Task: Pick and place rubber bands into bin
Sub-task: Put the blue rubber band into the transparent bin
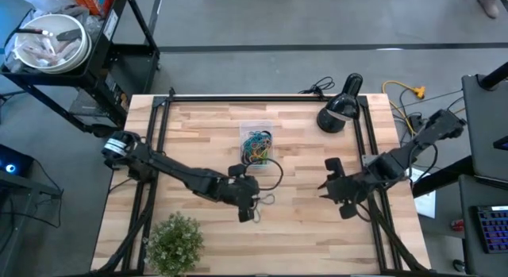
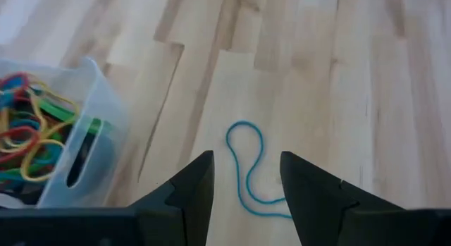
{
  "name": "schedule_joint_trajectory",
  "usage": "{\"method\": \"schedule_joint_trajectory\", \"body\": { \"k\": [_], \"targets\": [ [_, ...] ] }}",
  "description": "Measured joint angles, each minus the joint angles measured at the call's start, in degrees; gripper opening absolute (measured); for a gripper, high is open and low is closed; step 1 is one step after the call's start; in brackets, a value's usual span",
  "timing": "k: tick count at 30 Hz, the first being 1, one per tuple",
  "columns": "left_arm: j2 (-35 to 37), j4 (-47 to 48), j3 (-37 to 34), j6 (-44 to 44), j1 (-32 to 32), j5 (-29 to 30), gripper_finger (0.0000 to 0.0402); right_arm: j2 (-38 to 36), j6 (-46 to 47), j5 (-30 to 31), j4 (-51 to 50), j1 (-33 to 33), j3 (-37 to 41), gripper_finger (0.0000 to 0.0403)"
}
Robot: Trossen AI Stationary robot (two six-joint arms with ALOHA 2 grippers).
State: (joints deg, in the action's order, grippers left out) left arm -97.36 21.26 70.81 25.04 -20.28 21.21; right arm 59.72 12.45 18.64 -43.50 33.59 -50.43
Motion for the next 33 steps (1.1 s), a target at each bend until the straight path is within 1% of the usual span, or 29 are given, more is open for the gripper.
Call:
{"method": "schedule_joint_trajectory", "body": {
  "k": [3,8,14,23,27,33],
  "targets": [
    [-0.4,0.21,0.0,-0.33,0.87,-3.32,0.0148,-0.13,2.08,0.06,2.37,1.9,2.87,0.0104],
    [-3.2,-0.26,0.07,-1.32,2.09,-8.27,0.0148,0.03,5.3,0.04,5.91,4.68,6.64,0.0098],
    [-7.02,-0.05,2.58,-3.07,2.96,-11.62,0.0148,-0.03,7.12,0.17,11.37,7.64,10.34,0.0093],
    [-11.0,2.26,3.46,-2.26,4.87,-12.34,0.0148,-0.03,7.58,1.0,16.95,9.7,13.34,0.0095],
    [-12.9,2.33,3.93,-1.88,5.23,-14.15,0.0148,0.0,7.57,1.04,17.24,9.68,13.7,0.0095],
    [-15.53,1.91,5.27,-2.98,5.23,-14.67,0.0148,0.0,7.56,1.02,17.42,9.7,13.83,0.0091]
  ]
}}
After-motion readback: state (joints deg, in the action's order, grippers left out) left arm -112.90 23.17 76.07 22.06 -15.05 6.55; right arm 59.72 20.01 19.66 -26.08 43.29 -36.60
